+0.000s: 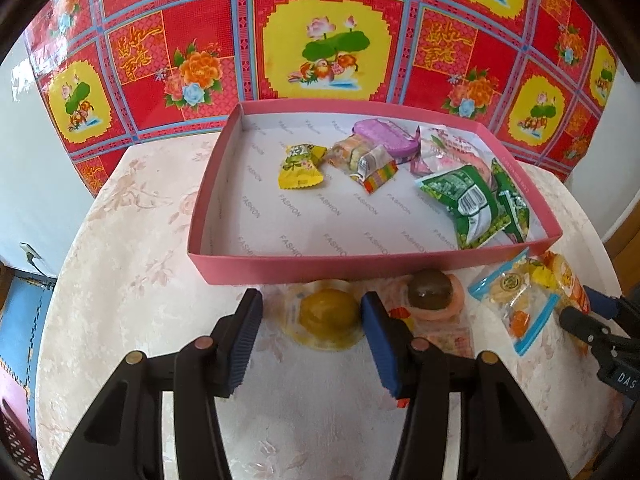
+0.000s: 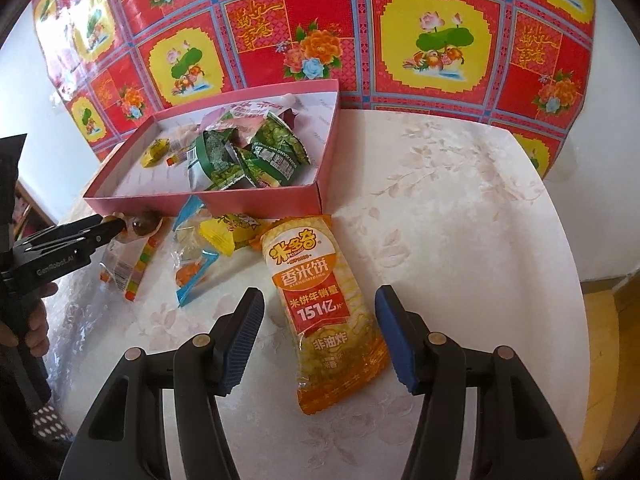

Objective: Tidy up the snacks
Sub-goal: 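Grasp the round yellow candy with the left tool while the right tool grasps the yellow rice-cracker bag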

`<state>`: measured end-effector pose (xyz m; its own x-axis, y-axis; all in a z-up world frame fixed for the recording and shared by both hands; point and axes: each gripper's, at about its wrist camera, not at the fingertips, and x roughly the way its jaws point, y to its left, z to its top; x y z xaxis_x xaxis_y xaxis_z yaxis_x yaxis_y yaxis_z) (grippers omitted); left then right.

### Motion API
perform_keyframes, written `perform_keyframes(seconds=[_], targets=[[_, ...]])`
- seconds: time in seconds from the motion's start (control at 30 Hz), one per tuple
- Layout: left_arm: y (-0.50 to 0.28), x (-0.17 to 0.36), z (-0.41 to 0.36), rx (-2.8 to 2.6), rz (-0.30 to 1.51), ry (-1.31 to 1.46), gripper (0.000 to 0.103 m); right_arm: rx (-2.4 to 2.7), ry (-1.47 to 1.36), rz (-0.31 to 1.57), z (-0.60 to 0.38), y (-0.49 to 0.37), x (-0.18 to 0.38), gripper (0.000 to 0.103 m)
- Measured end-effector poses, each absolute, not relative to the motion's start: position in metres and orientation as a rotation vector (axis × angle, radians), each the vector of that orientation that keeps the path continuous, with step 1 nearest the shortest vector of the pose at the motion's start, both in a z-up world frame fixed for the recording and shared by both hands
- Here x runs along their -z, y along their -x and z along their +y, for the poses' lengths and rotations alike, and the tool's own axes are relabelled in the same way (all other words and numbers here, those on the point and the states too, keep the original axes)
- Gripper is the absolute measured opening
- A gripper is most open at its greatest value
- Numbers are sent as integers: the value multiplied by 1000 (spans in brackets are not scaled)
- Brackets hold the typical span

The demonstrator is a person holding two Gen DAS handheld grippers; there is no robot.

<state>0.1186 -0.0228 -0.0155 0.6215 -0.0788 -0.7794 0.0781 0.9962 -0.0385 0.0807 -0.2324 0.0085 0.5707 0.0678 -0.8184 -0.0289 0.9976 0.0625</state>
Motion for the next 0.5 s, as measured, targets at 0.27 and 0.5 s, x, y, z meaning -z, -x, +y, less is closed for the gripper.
perform_keyframes(seconds=[0.27, 0.5], targets=[[-117, 14, -20, 100, 888, 24, 45, 2, 3, 957, -229, -79, -9, 47], [-111, 10, -19, 143, 877, 36, 40, 33, 18, 948, -228, -78, -8, 42]])
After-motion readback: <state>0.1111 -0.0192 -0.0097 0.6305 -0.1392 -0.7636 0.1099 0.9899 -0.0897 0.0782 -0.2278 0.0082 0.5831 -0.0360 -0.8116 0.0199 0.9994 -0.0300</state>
